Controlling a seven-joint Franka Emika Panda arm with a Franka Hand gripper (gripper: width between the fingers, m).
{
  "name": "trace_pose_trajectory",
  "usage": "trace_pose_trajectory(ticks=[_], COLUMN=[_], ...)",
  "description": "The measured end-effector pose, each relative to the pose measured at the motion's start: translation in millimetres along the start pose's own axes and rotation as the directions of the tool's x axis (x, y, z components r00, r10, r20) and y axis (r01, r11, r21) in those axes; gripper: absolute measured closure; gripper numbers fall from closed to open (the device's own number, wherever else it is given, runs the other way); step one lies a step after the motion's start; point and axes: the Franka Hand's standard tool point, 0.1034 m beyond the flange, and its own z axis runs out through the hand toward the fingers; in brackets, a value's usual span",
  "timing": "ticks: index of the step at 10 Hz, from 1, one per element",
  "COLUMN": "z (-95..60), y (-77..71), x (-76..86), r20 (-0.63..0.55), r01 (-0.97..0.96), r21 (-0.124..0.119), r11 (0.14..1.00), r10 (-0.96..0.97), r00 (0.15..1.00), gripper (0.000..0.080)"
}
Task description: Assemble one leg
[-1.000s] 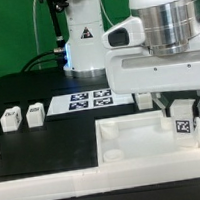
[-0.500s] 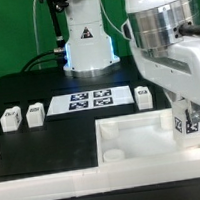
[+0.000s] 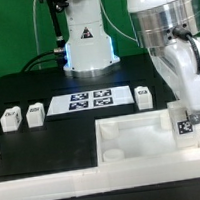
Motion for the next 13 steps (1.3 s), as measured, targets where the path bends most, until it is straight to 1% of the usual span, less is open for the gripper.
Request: trace_pose_trajectory(ticks=[1, 2, 3, 4, 6, 7, 8, 9, 10, 11, 12, 13], z=[2.5, 2.2, 0.3, 0.8, 2.4, 1.9, 0.2, -1.5, -3.5, -4.1, -3.1, -2.9], y=[3.7, 5.9, 6.6, 3.5, 6.0, 5.2, 1.3, -3.0, -5.8, -7.2, -6.7, -6.6], x=[-1.5, -4.0, -6.9, -9.4, -7.1, -4.5, -0.4, 1.0, 0.2, -1.6, -1.1, -0.9], r20=[-0.003, 0.006, 0.01, -0.007, 0.005, 0.007, 0.002, 0.01, 0.014, -0.003, -0.003, -0.002], r01=[0.108, 0.221, 0.411, 0.464, 0.658, 0.769, 0.87, 0.942, 0.974, 0.97, 0.966, 0.966], r21=[-0.022, -0.052, -0.096, -0.062, -0.064, -0.076, -0.098, -0.102, -0.1, -0.095, -0.096, -0.096], r11=[0.994, 0.974, 0.906, 0.883, 0.751, 0.635, 0.484, 0.32, 0.203, 0.225, 0.242, 0.24], r10=[-0.108, -0.221, -0.412, -0.466, -0.659, -0.771, -0.874, -0.946, -0.978, -0.974, -0.97, -0.97], r00=[0.994, 0.975, 0.911, 0.885, 0.752, 0.637, 0.486, 0.323, 0.206, 0.226, 0.243, 0.241], gripper=[0.019, 0.019, 0.0158, 0.0152, 0.0151, 0.0151, 0.0151, 0.0151, 0.0151, 0.0151, 0.0151, 0.0274])
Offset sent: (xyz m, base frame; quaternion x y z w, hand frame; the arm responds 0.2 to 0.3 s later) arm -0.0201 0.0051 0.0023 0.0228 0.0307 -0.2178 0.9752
